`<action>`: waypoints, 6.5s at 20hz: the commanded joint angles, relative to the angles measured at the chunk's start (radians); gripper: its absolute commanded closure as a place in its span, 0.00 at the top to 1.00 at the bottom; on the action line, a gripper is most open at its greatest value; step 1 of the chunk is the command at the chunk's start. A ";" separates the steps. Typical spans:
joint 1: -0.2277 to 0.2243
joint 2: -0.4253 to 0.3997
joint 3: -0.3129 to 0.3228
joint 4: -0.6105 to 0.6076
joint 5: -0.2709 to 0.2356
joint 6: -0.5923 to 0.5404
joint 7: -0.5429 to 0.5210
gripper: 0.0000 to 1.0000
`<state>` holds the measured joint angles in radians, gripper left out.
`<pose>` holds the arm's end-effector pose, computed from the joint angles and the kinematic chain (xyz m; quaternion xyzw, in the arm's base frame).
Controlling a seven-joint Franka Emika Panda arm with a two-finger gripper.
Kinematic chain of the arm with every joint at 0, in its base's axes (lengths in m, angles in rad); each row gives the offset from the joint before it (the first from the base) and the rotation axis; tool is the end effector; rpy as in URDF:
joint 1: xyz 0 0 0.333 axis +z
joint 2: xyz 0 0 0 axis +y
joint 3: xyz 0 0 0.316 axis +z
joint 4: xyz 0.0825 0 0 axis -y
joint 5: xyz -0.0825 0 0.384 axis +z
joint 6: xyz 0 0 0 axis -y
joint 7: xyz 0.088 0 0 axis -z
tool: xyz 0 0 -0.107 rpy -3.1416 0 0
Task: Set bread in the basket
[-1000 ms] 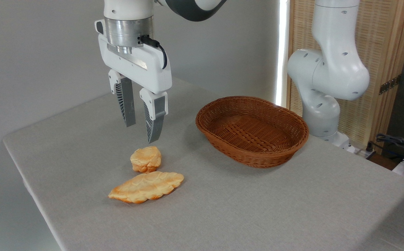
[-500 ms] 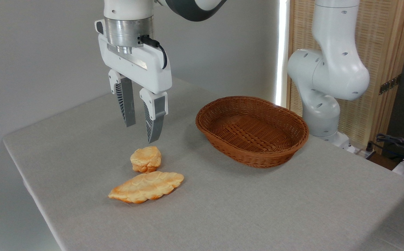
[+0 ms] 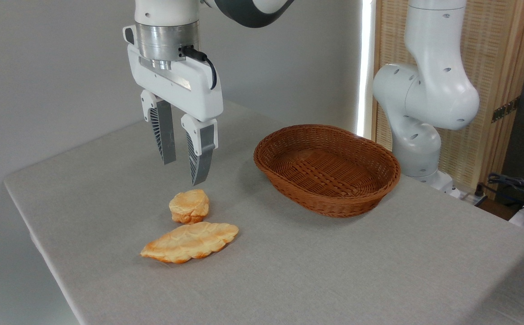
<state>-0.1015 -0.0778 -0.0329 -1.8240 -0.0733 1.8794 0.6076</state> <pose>0.5459 -0.0799 0.5745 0.9325 -0.3534 0.0727 0.0178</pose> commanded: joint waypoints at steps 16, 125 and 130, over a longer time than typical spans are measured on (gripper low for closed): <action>-0.089 0.108 -0.028 -0.012 -0.017 -0.008 0.021 1.00; -0.150 -0.087 0.090 -0.100 0.007 0.029 -0.080 1.00; -0.149 0.030 0.113 0.040 0.001 -0.020 -0.078 1.00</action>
<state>-0.2422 -0.1264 0.0625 -1.8838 -0.0689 1.9079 0.5258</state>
